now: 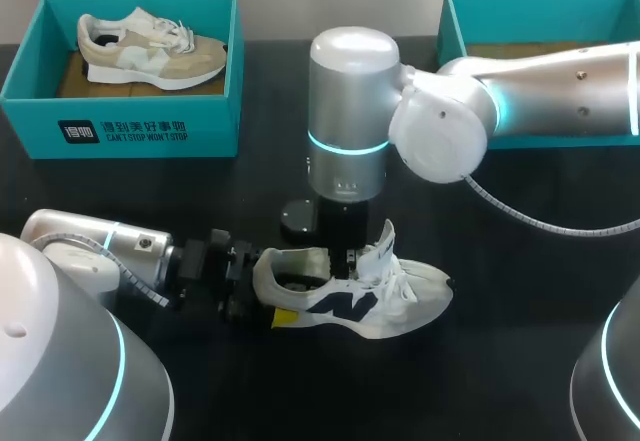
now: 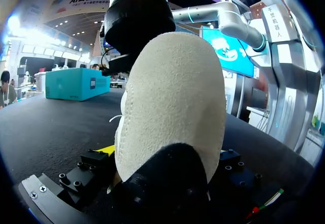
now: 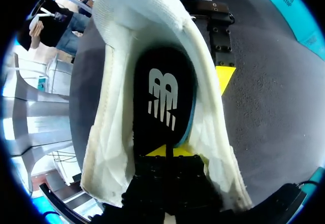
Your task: Take the shoe out of the shoebox, open the shoe tongue, remove and reinsert the insole, then place the shoe into the shoebox
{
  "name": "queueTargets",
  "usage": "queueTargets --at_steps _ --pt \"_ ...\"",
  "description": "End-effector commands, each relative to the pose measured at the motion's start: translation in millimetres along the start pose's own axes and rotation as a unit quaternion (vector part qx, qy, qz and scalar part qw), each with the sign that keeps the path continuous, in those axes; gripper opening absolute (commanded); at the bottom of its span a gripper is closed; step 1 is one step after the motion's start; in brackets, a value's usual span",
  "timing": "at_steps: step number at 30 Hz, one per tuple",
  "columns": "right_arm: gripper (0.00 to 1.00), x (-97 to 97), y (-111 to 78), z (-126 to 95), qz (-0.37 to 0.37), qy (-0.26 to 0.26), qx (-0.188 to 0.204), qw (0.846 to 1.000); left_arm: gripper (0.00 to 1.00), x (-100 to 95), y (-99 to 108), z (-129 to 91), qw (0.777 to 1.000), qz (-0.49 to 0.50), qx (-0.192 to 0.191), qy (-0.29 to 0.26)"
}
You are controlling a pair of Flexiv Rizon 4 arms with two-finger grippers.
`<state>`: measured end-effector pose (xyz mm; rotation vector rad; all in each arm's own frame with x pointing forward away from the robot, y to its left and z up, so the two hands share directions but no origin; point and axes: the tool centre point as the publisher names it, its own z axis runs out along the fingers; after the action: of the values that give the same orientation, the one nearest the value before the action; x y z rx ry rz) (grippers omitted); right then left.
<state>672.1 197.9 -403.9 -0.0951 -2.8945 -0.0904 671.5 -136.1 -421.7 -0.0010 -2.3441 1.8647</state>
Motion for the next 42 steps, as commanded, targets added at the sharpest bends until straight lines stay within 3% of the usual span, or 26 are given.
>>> queueTargets --at_steps 1,19,25,34,42 --pt "0.0 16.7 -2.3 -6.8 -0.005 -0.033 -0.024 0.999 0.0 -2.0 1.0 2.8 1.0 0.0 -0.001 0.001" --pt "0.0 27.8 -12.1 -48.2 -0.057 -0.102 -0.145 0.983 0.0 -2.0 1.0 2.8 1.0 0.0 -0.001 0.001" --pt "0.0 26.6 -12.2 -62.9 -0.075 -0.117 -0.159 0.977 0.0 -2.0 1.0 2.8 1.0 0.0 -0.001 0.001" --pt "0.0 21.6 -18.2 -71.2 -0.09 -0.123 -0.185 0.971 0.0 -2.0 1.0 2.8 1.0 0.0 -0.001 0.001" --pt "0.0 14.4 -12.3 -76.9 -0.128 -0.114 -0.22 0.96 0.0 -2.0 1.0 2.8 1.0 0.0 -0.001 0.001"
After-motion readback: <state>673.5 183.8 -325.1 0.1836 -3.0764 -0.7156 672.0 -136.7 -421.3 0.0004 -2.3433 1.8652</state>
